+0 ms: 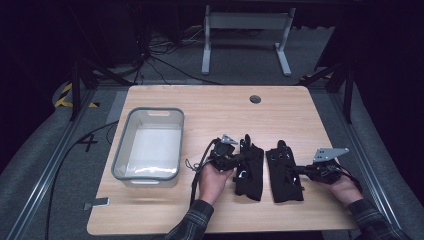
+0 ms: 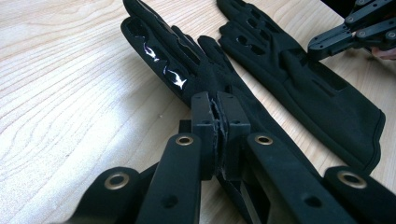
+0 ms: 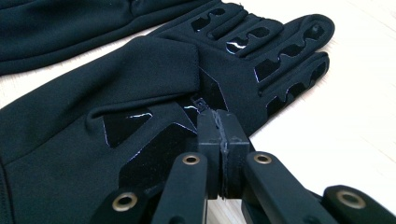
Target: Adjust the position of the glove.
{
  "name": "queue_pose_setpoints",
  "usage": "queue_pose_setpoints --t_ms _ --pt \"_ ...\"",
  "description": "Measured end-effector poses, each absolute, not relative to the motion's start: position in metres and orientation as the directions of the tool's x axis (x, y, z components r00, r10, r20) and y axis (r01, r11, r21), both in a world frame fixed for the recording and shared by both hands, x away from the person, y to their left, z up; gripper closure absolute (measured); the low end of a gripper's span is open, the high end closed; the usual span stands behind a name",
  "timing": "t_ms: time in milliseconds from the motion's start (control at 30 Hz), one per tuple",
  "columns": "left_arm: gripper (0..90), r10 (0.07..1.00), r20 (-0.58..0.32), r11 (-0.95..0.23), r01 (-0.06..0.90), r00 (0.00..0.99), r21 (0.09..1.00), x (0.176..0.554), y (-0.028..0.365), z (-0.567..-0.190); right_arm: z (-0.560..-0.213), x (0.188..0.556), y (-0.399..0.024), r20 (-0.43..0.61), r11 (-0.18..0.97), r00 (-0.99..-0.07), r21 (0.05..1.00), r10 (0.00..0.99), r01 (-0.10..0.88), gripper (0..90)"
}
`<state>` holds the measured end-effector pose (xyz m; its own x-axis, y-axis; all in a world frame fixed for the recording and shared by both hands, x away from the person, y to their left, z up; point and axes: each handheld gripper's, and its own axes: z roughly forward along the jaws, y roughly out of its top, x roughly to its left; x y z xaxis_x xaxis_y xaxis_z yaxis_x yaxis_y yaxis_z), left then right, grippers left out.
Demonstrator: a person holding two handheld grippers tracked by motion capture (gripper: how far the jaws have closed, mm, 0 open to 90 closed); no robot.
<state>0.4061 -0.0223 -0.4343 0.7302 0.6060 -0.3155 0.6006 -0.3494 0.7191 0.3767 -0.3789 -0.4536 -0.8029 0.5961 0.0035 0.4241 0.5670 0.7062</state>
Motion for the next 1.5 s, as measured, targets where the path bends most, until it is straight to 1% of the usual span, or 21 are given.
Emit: queue_pose_setpoints --t_ms 433,1000,1167,1367,1500 --pt "87.2 0.581 -0.338 -0.336 0.597 0.740 0.729 0.404 -0.025 -0.430 -0.454 0.376 -0.370 0.007 0.576 -0.815 0.704 0.579 0.415 89.8" --pt "87.2 0.550 -0.375 -0.283 0.589 0.746 0.757 0.404 -0.024 -0.415 -0.454 0.382 -0.349 0.005 0.596 -0.841 0.704 0.541 0.387 89.9" --pt "87.2 0.537 -0.369 -0.291 0.577 0.759 0.763 0.405 -0.029 -0.411 -0.455 0.385 -0.344 0.017 0.592 -0.845 0.706 0.534 0.388 89.9" --pt "87.2 0.522 -0.363 -0.304 0.566 0.772 0.766 0.407 -0.037 -0.407 -0.455 0.389 -0.332 0.004 0.601 -0.855 0.709 0.519 0.369 89.9" --pt "87.1 0.511 -0.362 -0.316 0.562 0.780 0.764 0.409 -0.041 -0.407 -0.456 0.392 -0.325 0.023 0.595 -0.862 0.715 0.506 0.368 90.0"
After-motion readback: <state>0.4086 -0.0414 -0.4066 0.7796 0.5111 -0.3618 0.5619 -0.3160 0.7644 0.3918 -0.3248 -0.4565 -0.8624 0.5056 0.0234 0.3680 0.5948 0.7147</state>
